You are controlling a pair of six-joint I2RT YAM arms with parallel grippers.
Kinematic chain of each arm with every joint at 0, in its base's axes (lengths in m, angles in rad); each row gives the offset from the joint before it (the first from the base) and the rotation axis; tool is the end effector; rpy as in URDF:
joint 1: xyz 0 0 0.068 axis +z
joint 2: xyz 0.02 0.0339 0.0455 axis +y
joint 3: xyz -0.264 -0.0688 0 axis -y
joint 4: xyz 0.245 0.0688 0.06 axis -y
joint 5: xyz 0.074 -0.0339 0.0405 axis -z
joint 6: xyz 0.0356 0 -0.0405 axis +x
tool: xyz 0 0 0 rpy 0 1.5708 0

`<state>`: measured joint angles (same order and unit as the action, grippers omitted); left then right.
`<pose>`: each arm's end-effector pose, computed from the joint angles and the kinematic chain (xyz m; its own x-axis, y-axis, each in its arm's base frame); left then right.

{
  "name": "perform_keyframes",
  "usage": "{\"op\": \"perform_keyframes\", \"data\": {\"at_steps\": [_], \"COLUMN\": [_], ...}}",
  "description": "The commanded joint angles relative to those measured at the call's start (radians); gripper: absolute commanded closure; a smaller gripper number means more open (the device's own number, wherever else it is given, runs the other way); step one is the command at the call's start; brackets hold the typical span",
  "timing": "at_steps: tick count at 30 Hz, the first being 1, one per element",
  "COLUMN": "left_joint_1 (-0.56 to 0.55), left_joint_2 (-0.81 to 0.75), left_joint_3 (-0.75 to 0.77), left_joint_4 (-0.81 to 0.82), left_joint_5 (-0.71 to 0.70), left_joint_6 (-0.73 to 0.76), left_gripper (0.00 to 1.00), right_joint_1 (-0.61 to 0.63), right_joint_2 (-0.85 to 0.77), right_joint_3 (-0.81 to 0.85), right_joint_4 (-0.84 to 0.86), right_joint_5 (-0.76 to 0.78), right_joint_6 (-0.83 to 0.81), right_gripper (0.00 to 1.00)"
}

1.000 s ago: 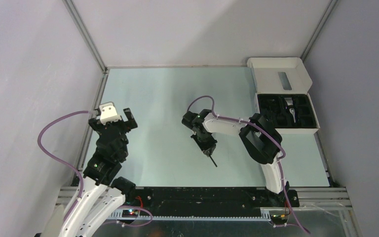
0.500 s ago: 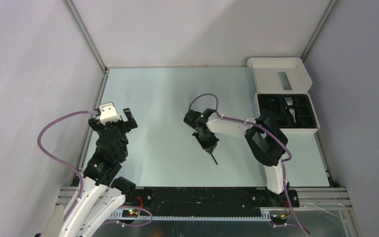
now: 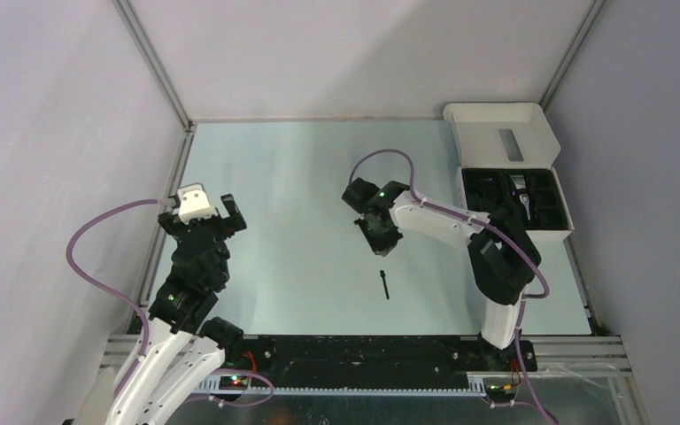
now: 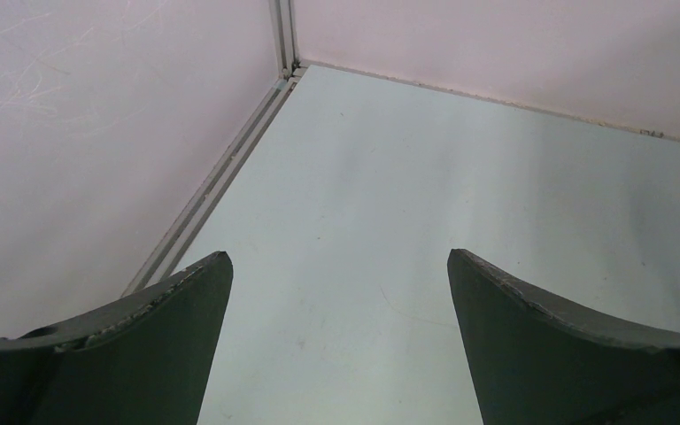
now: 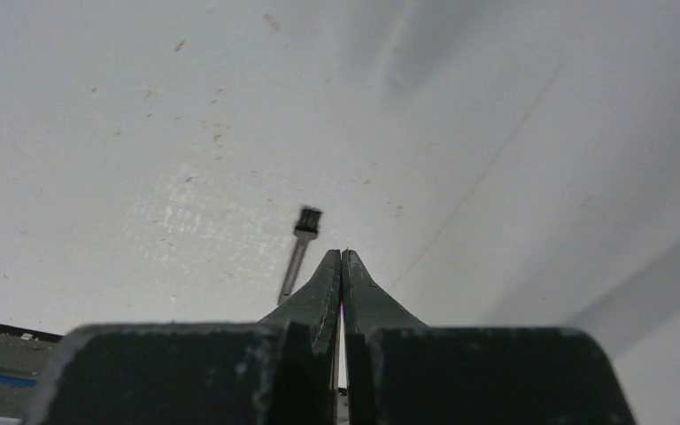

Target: Sort the hair-cutting tools

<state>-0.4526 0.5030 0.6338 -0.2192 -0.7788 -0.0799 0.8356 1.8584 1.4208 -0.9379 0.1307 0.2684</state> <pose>0.1213 -0.0312 0.3234 -0.0538 -0.0370 -0.9979 -0.3233 0.9461 -0.0177 0.2472 0.2664 0.2100 -0.8249 -0.5202 -0.2210 -0.5182 0.8522 -0.0718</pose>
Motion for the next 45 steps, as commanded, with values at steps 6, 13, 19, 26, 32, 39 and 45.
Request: {"op": "perform_keyframes", "data": {"at_steps": [6, 13, 19, 26, 32, 39, 45], "left_joint_1": [0.008, 0.008, 0.007, 0.008, 0.007, 0.008, 0.008], "left_joint_2": [-0.007, -0.008, -0.013, -0.020, -0.022, -0.022, -0.022], "left_joint_3": [-0.006, -0.004, -0.003, -0.003, -0.002, -0.003, -0.004], "left_joint_4": [0.029, 0.026, 0.022, 0.020, 0.020, 0.019, 0.020], "left_joint_5": [0.004, 0.010, 0.020, 0.021, 0.021, 0.018, 0.018], "left_joint_6": [-0.011, -0.016, -0.023, -0.024, -0.025, -0.025, -0.024], "left_gripper": [0.02, 0.02, 0.02, 0.02, 0.02, 0.02, 0.02], "right_joint_1": [-0.076, 0.002, 0.038, 0.056, 0.065, 0.063, 0.063], "right_joint_2": [-0.101, -0.107, -0.096, -0.031, 0.010, 0.061, 0.075], "right_joint_3": [-0.027, -0.140, -0.196, -0.198, -0.198, -0.199, -0.230], "right_joint_4": [-0.028, 0.032, 0.072, 0.111, 0.125, 0.109, 0.120], "right_joint_5": [0.024, -0.023, -0.019, -0.055, -0.050, -0.016, -0.008], "right_joint_6": [-0.014, 0.126, 0.228, 0.268, 0.305, 0.325, 0.327], "right_gripper": [0.82, 0.57, 0.55, 0.59, 0.63, 0.66, 0.72]}}
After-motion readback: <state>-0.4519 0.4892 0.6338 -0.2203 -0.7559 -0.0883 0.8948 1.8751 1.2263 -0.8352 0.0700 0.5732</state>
